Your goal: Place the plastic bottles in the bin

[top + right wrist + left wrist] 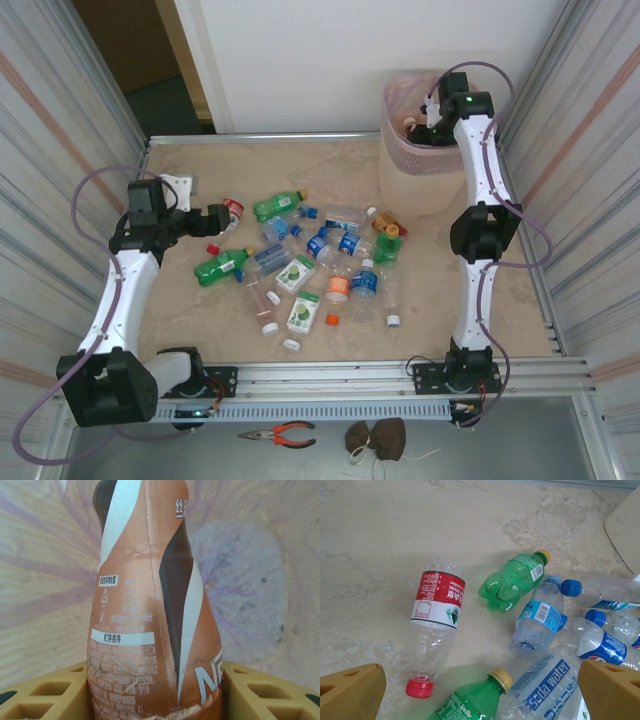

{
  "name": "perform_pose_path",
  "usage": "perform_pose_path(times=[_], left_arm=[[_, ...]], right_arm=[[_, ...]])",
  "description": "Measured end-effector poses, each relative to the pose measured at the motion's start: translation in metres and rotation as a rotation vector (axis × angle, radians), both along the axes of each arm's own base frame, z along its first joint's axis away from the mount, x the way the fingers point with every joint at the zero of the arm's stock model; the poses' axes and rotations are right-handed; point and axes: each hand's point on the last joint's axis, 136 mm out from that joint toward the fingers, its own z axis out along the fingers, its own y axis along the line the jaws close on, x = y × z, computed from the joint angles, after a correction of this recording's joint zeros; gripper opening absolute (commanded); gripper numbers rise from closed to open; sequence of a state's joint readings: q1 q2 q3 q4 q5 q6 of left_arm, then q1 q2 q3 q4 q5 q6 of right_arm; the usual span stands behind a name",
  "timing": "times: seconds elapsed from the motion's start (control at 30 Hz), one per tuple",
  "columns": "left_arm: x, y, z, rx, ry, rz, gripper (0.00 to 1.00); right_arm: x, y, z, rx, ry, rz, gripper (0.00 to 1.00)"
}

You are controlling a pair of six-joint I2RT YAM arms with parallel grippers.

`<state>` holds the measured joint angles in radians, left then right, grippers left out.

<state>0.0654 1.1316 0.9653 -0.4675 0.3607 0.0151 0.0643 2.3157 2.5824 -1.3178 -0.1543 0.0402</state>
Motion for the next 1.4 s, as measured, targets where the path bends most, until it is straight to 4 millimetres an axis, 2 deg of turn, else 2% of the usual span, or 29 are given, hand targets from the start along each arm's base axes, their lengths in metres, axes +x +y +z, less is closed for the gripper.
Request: perform_pose_path(times=[0.13, 0.3, 0.47, 0.63, 1.0, 1.2, 1.4], left_arm=[[0.000, -0.002, -0.001, -0.007, 0.004, -0.007, 0.97], [0.001, -0.002, -0.003, -0.010, 0.010, -0.010, 0.97], [0.001, -0.002, -0.005, -0.010, 0.017, -0.010, 0.97], [0.003, -0.002, -0.010, -0.011, 0.031, -0.011, 0.97], [0.004, -0.006, -0.022, -0.010, 0.072, -0.027, 0.97], [0.005, -0.007, -0.032, -0.010, 0.106, -0.034, 0.94], [0.007, -0.008, -0.049, -0.010, 0.189, -0.039, 0.92]], right_arm=[[0.003, 0.010, 0.001, 0.019, -0.017, 0.017, 0.58], [0.017, 0.024, 0.010, 0.060, -0.085, 0.046, 0.59], [0.029, 0.029, 0.013, 0.085, -0.130, 0.058, 0.59], [0.036, 0.032, -0.008, 0.098, -0.104, 0.062, 0.59], [0.045, 0.041, -0.084, 0.125, 0.029, 0.076, 0.60], [0.045, 0.049, -0.084, 0.141, 0.027, 0.092, 0.74], [0.048, 0.050, -0.083, 0.148, 0.014, 0.092, 0.79]])
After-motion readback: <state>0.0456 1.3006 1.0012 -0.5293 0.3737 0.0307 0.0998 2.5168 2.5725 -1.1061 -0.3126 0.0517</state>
